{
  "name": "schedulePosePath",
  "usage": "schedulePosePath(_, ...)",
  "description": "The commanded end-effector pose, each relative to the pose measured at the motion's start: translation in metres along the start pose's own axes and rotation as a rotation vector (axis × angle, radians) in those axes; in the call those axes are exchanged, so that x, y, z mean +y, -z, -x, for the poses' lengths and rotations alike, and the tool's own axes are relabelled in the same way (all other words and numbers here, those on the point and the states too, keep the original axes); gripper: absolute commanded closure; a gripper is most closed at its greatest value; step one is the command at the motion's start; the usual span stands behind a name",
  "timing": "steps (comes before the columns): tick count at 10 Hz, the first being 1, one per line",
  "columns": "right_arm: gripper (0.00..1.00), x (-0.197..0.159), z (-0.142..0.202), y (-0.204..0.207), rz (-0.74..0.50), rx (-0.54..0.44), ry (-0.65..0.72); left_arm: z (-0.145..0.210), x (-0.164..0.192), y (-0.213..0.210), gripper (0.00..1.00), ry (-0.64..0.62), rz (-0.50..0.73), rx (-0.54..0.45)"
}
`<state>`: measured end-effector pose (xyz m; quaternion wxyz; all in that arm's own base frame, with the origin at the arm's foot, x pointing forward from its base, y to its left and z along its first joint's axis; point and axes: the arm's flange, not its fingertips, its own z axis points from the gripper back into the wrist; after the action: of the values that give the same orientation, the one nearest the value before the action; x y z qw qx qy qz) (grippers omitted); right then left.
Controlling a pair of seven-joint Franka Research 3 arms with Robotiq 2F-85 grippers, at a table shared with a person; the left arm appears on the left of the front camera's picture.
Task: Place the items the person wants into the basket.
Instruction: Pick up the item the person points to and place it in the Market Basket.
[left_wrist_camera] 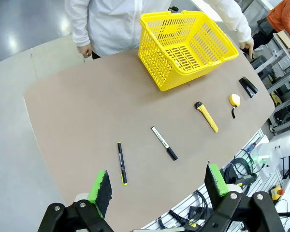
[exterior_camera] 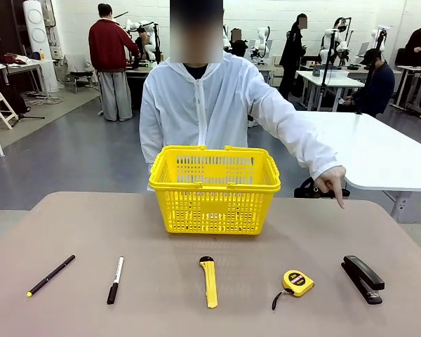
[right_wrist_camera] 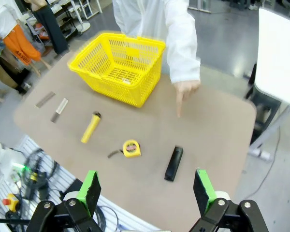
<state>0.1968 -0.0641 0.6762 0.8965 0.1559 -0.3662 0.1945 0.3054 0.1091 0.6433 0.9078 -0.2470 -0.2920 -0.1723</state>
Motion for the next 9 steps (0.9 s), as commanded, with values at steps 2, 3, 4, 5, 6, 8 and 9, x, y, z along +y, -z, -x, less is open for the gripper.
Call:
schedulePosePath(2, 0.00, -0.022, -0.042, 0.111, 0.103, 0.432, 0.141, -0.001, 0.000, 0.000, 0.00, 0.002, 0.007, 0.002)
schedulePosePath(3, 0.00, -0.030, -0.042, 0.141, 0.106, 0.500, 0.176, -0.001, 0.000, 0.000, 0.00, 0.002, 0.007, 0.002)
schedulePosePath(4, 0.00, -0.040, -0.030, 0.184, 0.098, 0.579, 0.209, -0.001, 0.000, 0.000, 0.00, 0.002, 0.007, 0.002)
schedulePosePath(5, 0.00, -0.047, -0.016, 0.210, 0.116, 0.617, 0.220, -0.001, 0.000, 0.000, 0.00, 0.002, 0.007, 0.002)
schedulePosePath(6, 0.00, -0.055, 0.001, 0.235, 0.095, 0.621, 0.224, -0.001, 0.000, 0.000, 0.00, 0.002, 0.007, 0.002)
schedulePosePath(8, 0.00, -0.061, 0.032, 0.271, 0.079, 0.609, 0.202, -0.001, 0.000, 0.000, 0.00, 0.002, 0.007, 0.002)
schedulePosePath(9, 0.00, -0.060, 0.045, 0.288, 0.096, 0.612, 0.176, -0.001, 0.000, 0.000, 0.00, 0.002, 0.007, 0.002)
